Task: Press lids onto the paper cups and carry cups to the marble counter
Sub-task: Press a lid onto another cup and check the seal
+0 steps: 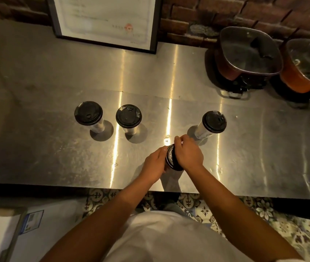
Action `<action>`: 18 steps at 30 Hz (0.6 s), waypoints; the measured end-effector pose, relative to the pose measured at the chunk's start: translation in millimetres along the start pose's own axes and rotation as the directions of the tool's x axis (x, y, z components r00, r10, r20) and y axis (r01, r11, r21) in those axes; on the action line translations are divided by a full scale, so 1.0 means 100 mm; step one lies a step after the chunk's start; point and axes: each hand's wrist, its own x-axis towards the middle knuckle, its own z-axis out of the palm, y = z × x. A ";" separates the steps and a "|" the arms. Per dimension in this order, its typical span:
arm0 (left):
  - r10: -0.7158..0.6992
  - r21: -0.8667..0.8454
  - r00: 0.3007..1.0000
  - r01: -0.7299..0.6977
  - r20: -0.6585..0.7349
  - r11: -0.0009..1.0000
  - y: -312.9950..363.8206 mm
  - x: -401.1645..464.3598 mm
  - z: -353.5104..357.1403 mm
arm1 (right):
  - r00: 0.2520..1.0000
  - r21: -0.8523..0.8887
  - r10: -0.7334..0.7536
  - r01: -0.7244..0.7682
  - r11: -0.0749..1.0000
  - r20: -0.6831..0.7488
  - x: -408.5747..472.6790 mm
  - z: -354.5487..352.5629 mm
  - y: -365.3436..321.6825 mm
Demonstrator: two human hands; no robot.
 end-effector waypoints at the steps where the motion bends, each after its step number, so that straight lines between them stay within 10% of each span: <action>1: 0.008 0.018 1.000 -0.008 -0.005 1.000 -0.02 0.00 0.00 | 1.000 -0.006 -0.009 0.009 1.000 -0.024 -0.02 0.01 0.00; 18: 0.083 0.191 0.996 -0.088 0.034 0.978 -0.06 0.00 0.00 | 0.981 -0.129 -0.079 0.057 0.990 -0.175 -0.12 0.16 -0.03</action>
